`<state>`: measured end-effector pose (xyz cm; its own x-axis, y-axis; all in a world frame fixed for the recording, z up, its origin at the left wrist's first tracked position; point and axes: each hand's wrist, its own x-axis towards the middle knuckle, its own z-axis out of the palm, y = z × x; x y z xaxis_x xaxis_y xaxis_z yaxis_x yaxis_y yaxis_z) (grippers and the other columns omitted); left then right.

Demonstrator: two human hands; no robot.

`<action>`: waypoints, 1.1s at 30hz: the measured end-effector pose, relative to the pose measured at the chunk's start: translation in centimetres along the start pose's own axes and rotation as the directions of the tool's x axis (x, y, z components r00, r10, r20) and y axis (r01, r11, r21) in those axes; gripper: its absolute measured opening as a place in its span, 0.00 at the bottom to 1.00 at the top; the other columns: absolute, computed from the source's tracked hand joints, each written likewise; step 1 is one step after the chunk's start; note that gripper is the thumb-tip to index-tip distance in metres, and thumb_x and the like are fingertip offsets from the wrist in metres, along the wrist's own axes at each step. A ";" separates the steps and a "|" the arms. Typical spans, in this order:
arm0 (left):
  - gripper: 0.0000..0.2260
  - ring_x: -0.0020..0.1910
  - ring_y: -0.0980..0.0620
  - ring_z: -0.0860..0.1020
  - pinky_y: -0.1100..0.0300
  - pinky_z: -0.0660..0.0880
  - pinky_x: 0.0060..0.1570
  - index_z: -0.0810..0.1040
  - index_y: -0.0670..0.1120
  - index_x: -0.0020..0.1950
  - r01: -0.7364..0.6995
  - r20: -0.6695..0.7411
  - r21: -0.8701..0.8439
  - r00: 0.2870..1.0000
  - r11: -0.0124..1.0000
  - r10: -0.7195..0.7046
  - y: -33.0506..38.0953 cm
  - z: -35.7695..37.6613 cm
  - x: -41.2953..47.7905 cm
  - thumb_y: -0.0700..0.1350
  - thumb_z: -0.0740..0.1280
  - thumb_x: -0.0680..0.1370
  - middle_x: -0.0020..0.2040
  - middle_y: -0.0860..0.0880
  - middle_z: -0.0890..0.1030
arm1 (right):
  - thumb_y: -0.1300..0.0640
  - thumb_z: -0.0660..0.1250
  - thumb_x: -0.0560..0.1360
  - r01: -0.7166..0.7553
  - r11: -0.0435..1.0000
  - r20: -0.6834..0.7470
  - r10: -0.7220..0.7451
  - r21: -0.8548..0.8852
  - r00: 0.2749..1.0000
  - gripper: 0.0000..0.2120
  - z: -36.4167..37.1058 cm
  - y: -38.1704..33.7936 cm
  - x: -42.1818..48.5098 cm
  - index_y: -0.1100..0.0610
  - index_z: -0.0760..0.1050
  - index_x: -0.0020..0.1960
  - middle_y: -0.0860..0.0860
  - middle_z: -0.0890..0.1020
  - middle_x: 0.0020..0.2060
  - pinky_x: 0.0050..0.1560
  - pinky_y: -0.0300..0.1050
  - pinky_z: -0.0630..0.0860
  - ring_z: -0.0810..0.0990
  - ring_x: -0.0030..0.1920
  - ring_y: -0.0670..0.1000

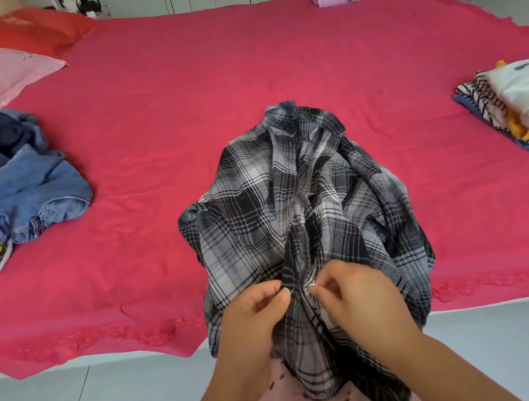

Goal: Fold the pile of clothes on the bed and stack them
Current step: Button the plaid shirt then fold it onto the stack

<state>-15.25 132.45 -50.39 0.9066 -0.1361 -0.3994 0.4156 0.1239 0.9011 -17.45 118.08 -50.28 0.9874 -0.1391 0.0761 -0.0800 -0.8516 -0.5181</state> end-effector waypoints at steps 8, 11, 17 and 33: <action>0.07 0.33 0.52 0.78 0.57 0.74 0.34 0.82 0.43 0.43 -0.013 0.064 0.011 0.998 1.000 0.012 0.5 0.4 -0.2 0.36 0.65 0.76 0.34 0.46 0.81 | 0.53 0.63 0.76 -0.016 0.952 0.053 0.000 0.307 0.999 0.08 -0.4 -0.6 -0.3 0.48 0.70 0.38 0.48 0.78 0.32 0.36 0.34 0.71 0.76 0.34 0.46; 0.08 0.31 0.48 0.75 0.60 0.71 0.28 0.81 0.40 0.41 0.007 0.112 -0.009 0.994 1.000 -0.006 0.7 0.4 -0.3 0.37 0.63 0.77 0.34 0.43 0.78 | 0.55 0.66 0.75 -0.061 0.909 0.062 0.038 0.411 0.997 0.10 -0.6 -0.5 -0.5 0.49 0.71 0.36 0.49 0.79 0.32 0.35 0.31 0.70 0.74 0.32 0.43; 0.11 0.31 0.50 0.77 0.56 0.76 0.30 0.78 0.38 0.41 0.041 0.188 -0.038 0.982 0.998 -0.033 1.1 0.7 -0.6 0.37 0.59 0.79 0.35 0.42 0.79 | 0.56 0.67 0.74 -0.138 0.826 0.096 0.102 0.546 0.990 0.11 -0.9 -0.1 -0.7 0.48 0.73 0.34 0.46 0.80 0.32 0.37 0.35 0.73 0.75 0.31 0.41; 0.05 0.37 0.48 0.80 0.54 0.78 0.39 0.80 0.40 0.43 0.099 0.103 -0.167 0.991 0.981 -0.082 0.6 0.5 -0.4 0.38 0.64 0.76 0.39 0.42 0.82 | 0.58 0.68 0.74 -0.222 0.764 0.104 0.201 0.606 0.974 0.12 -1.3 0.6 -0.9 0.48 0.75 0.33 0.48 0.82 0.32 0.44 0.49 0.80 0.81 0.35 0.50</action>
<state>-15.35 132.10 -49.59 0.8571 -0.2462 -0.4525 0.5093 0.2726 0.8163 -18.57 116.97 -49.54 0.9599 -0.2538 -0.1187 -0.1977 -0.3134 -0.9288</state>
